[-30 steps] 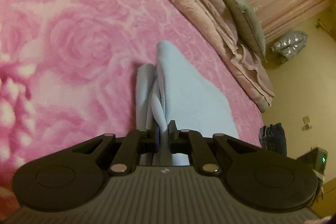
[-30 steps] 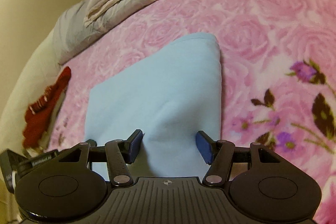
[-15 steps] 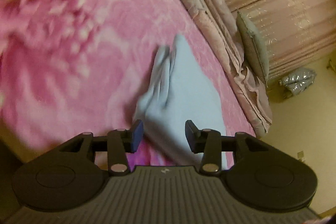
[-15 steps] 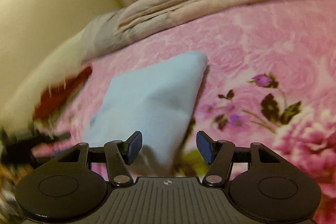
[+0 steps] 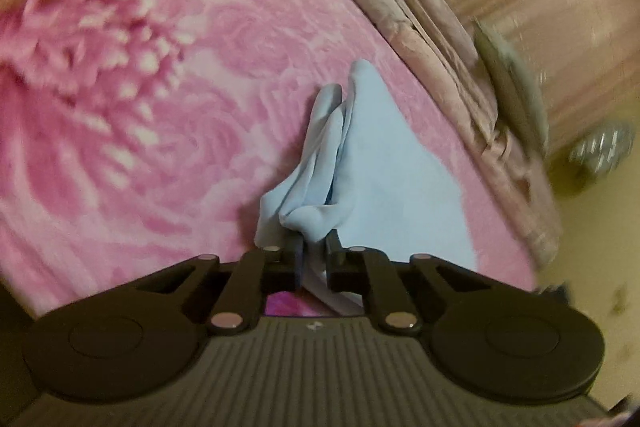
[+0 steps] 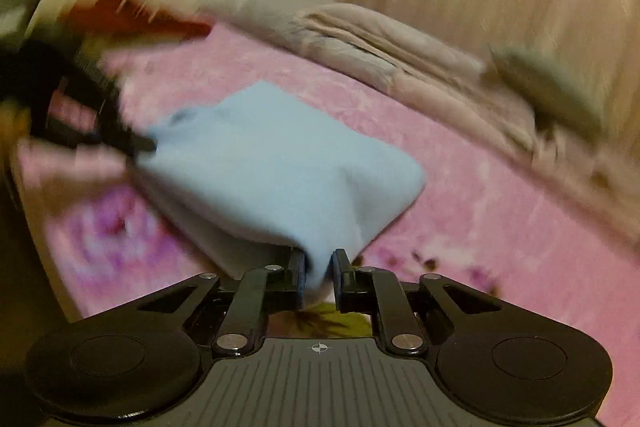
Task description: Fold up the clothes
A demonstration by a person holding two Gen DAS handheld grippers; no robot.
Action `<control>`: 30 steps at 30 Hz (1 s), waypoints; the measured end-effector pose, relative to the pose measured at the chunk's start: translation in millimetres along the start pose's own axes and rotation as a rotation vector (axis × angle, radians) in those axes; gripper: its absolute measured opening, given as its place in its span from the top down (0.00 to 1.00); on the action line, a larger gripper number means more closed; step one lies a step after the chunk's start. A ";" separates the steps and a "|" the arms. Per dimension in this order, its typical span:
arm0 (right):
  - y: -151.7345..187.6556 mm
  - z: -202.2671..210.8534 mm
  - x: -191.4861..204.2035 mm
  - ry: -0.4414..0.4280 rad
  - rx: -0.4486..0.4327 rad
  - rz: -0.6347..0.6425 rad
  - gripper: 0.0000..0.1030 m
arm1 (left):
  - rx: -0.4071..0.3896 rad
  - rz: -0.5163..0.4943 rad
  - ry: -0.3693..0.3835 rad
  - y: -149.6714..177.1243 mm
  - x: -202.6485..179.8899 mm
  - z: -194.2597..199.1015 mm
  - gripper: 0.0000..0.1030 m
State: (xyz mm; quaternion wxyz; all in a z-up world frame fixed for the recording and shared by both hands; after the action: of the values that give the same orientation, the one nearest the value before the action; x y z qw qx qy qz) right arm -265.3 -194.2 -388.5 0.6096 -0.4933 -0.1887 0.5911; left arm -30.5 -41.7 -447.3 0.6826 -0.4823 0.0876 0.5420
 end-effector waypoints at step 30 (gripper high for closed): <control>80.2 19.2 -148.2 -0.082 0.078 -1.232 0.11 | 0.003 0.297 0.060 29.9 -18.2 -2.3 0.90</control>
State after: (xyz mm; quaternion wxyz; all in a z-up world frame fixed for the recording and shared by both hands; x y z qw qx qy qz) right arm -357.8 -336.2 -393.9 0.8488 -0.2480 -0.4403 0.1554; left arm -61.4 -57.0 -453.7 0.5925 -0.4792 0.1790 0.6223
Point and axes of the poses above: each gripper's, at about its wrist camera, not at the fingertips, and z roughly against the way its jaws point, x to its left, y to its underside, the point moved 1 cm from there along -z, roughly the way its jaws point, and after that the axes turned 11 degrees about -x, right-handed, at the moved point
